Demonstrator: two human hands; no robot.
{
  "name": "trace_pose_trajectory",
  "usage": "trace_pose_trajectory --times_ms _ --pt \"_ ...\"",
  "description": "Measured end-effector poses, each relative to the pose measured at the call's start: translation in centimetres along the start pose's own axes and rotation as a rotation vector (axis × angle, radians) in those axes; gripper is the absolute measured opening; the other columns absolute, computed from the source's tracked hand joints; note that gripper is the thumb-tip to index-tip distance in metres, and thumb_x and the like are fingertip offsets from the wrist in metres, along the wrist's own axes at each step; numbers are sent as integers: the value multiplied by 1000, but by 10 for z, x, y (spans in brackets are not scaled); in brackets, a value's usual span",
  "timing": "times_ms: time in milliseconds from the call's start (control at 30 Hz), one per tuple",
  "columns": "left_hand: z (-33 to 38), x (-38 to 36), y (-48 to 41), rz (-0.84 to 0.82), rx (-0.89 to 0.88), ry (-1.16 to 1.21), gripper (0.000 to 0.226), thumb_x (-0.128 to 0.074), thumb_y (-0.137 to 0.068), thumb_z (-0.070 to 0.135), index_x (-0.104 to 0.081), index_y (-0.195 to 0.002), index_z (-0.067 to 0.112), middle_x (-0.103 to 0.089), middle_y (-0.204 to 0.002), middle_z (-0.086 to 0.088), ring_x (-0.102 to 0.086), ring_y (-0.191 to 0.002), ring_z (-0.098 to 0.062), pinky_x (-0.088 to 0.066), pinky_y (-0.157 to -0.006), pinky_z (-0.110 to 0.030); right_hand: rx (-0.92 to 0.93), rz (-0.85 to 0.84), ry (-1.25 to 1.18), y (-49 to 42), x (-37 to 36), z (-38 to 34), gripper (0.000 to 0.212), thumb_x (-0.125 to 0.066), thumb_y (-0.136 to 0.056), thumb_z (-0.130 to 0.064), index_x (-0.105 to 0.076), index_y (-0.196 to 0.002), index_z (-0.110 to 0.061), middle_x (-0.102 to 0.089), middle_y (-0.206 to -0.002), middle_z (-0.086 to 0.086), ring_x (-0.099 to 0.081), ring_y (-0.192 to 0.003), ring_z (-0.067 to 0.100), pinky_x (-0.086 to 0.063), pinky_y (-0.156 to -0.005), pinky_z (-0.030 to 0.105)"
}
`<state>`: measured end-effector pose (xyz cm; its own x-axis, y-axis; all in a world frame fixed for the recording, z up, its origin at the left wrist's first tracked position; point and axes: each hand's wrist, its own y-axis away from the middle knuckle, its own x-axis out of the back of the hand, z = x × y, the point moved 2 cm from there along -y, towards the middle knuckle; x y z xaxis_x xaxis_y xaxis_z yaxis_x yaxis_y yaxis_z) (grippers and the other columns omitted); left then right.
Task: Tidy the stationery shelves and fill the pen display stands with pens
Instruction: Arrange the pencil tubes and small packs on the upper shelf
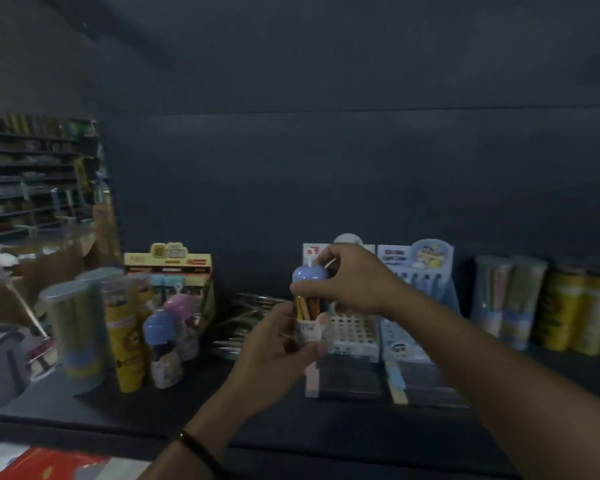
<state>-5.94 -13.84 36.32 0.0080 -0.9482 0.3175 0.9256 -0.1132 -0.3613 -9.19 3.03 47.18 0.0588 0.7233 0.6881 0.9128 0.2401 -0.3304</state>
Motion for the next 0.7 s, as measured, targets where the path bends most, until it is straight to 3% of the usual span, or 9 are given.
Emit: trace_pose_trajectory --times_ms 133,233,333,467,567,700 --pt "28 -57 -22 -225 -42 76 41 -72 -97 7 -63 -131 28 -76 -122 3 -73 -112 -16 -60 -96 -39 -61 -51 -62 17 65 35 46 -90 -81 -34 -66 -115 -17 -70 -110 5 -76 -89 20 -67 -73 45" --pt "46 -105 -36 -290 -41 119 44 -70 -98 6 -55 -134 26 -75 -123 6 -72 -113 -12 -61 -93 -32 -122 -41 -62 35 112 67 51 -89 -84 -26 -65 -127 -15 -71 -112 5 -77 -91 20 -67 -72 40" --pt "58 -159 -50 -348 -42 135 43 -72 -98 13 -55 -131 33 -73 -124 9 -72 -111 -11 -62 -94 -41 -171 34 -57 57 154 97 47 -90 -81 -21 -68 -121 -13 -74 -108 8 -77 -89 22 -67 -71 42" --pt "77 -233 -63 -396 -106 128 42 -74 -97 26 -55 -126 50 -69 -124 21 -71 -108 -2 -61 -96 -41 -240 196 21 86 207 144 47 -93 -77 -24 -69 -116 -17 -73 -107 3 -77 -85 22 -67 -66 42" --pt "85 -287 -64 -466 -124 89 45 -74 -97 28 -47 -126 51 -60 -126 25 -68 -103 5 -59 -92 -25 -295 283 119 107 246 185 37 -94 -75 -30 -70 -103 -27 -74 -103 1 -75 -85 21 -66 -65 43" --pt "88 -357 -62 -618 -144 -73 72 -75 -94 43 -31 -150 47 -44 -141 23 -54 -123 0 -50 -108 -32 -389 334 234 134 287 238 34 -92 -75 -34 -71 -99 -21 -75 -95 -2 -73 -83 14 -63 -64 32"
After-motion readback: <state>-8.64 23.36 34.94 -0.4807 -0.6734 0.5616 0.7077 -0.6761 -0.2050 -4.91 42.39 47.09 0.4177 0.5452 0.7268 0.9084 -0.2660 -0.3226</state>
